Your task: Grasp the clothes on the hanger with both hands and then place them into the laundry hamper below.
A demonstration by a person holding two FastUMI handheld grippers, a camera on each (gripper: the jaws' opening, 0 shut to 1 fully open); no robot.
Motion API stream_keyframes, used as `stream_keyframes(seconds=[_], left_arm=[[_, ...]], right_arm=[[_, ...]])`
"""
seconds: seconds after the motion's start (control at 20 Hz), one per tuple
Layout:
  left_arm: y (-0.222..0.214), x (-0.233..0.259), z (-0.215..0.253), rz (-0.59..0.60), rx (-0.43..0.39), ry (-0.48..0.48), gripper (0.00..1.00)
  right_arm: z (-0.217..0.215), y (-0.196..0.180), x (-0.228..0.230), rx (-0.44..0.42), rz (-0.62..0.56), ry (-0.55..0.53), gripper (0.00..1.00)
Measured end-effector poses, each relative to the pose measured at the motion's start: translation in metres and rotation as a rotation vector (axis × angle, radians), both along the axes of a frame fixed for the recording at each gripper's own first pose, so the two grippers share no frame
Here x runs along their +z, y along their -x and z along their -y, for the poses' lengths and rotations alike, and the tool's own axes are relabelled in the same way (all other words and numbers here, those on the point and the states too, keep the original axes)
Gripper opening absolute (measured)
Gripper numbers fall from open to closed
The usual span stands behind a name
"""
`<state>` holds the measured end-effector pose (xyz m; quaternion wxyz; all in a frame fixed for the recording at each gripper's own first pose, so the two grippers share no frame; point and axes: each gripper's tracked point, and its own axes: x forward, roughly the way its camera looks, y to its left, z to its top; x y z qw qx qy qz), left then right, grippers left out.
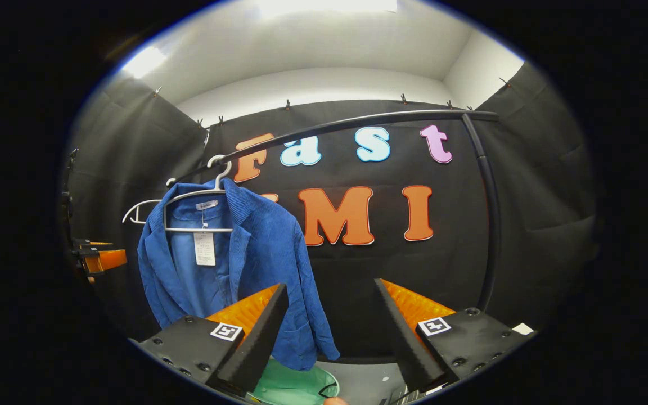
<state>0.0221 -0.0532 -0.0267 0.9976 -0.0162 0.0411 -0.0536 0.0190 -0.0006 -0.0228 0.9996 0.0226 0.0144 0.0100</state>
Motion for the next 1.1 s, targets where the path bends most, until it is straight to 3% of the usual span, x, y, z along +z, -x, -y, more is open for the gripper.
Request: stream_keyframes(seconds=[0.5, 1.1], left_arm=[[-0.012, -0.008, 0.011, -0.01, -0.003, -0.024, 0.92], [-0.056, -0.035, 0.028, -0.072, 0.008, -0.006, 0.95]], right_arm=[[-0.024, -0.024, -0.025, 0.074, -0.029, -0.069, 0.98], [-0.101, -0.071, -0.047, 0.19, -0.06, -0.077, 0.98]])
